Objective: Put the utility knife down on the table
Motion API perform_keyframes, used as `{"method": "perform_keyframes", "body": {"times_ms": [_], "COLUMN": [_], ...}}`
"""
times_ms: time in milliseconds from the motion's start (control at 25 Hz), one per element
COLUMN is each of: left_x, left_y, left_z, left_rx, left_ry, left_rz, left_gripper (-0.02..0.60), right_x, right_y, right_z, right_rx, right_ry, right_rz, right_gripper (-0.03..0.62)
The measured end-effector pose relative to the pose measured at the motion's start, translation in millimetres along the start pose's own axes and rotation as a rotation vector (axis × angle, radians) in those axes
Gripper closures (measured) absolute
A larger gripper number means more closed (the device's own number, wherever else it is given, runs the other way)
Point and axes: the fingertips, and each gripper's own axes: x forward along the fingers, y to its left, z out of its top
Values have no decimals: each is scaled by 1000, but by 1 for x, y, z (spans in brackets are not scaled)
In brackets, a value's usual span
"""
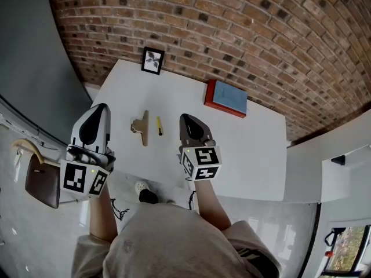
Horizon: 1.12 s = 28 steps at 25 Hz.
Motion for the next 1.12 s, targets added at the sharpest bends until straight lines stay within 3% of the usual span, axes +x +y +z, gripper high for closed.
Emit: {"method": "perform_keyframes", "body": {"times_ms": [480, 1120], "left_x": [-8, -19], "left_y": [-32, -63], "left_z": [12, 20], "left_rx": [10, 23], "left_ry": [-14, -21], "left_rz": [-14, -19], "left_gripper": [577, 577], "right_x": [-44, -97], "right_y": [-4, -13], "right_z": [45, 88], "right_rx": [-64, -64], "right_ry": [-94, -222], "right_rz": [-3, -7], "right_gripper": [583, 583]}}
